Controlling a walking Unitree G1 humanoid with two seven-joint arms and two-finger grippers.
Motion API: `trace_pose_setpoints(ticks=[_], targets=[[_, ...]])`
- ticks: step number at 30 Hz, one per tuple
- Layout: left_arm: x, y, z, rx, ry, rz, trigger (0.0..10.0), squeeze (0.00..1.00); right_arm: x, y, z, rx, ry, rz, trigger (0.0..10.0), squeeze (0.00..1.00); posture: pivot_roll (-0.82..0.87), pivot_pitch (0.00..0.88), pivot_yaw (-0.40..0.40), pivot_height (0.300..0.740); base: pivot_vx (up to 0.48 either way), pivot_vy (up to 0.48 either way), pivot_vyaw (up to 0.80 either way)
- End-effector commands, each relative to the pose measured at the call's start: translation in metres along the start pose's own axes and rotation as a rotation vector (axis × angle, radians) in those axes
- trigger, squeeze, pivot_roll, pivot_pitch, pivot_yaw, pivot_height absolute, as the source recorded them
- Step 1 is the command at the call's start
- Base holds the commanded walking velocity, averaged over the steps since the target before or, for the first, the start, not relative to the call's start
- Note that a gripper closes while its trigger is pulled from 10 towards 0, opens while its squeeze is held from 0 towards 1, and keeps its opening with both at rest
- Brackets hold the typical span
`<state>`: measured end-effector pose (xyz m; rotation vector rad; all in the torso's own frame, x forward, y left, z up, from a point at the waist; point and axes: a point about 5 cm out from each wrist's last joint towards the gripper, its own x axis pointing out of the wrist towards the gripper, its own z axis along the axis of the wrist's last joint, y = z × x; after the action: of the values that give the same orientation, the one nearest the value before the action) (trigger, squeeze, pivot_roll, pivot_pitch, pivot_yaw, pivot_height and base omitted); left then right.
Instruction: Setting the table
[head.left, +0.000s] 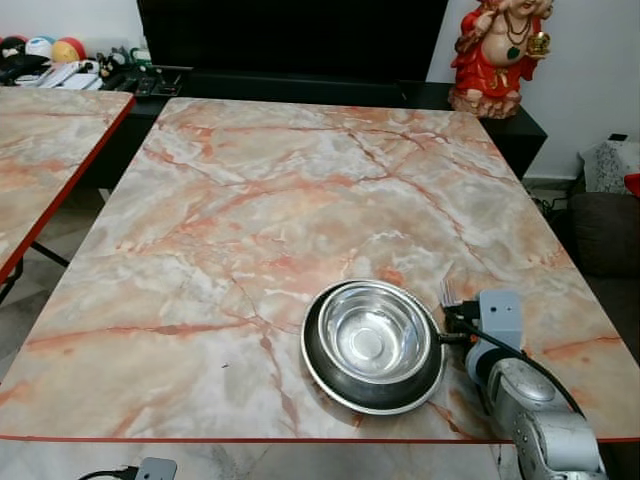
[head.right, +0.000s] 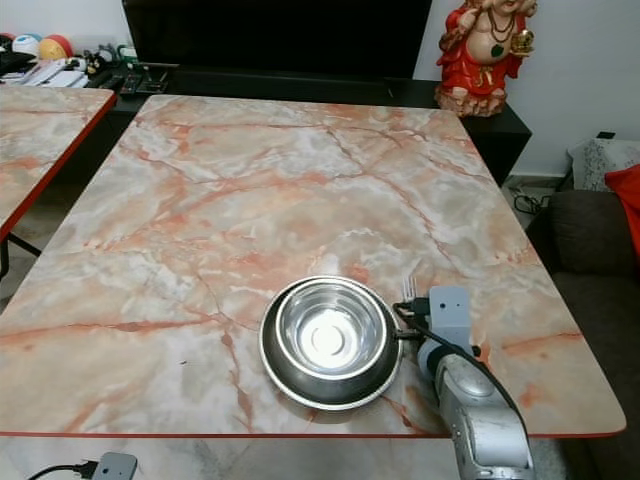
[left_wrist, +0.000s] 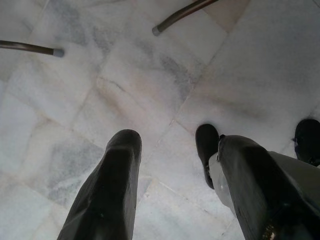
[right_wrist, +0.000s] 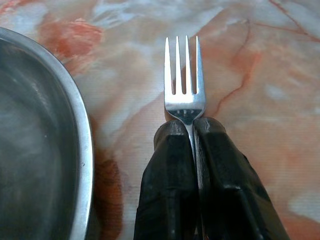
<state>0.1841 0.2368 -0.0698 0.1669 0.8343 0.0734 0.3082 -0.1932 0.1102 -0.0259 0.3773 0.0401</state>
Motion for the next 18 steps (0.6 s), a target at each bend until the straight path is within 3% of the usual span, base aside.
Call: trace_pose_setpoints(ticks=[1, 18], targets=[[-0.0022, 0.0008, -0.0083, 0.007, 0.029, 0.002, 10.0, 0.00, 0.0006, 0.0005, -0.0007, 0.004, 0.002, -0.002, 10.0, 0.00, 0.01, 0.166, -0.060, 0.740, 0.000, 0.000, 0.00], [-0.0021, 0.0022, -0.0079, 0.007, 0.029, 0.005, 10.0, 0.00, 0.0008, 0.0022, -0.0063, 0.023, 0.024, -0.011, 10.0, 0.00, 0.01, 0.165, -0.059, 0.740, 0.000, 0.000, 0.00]])
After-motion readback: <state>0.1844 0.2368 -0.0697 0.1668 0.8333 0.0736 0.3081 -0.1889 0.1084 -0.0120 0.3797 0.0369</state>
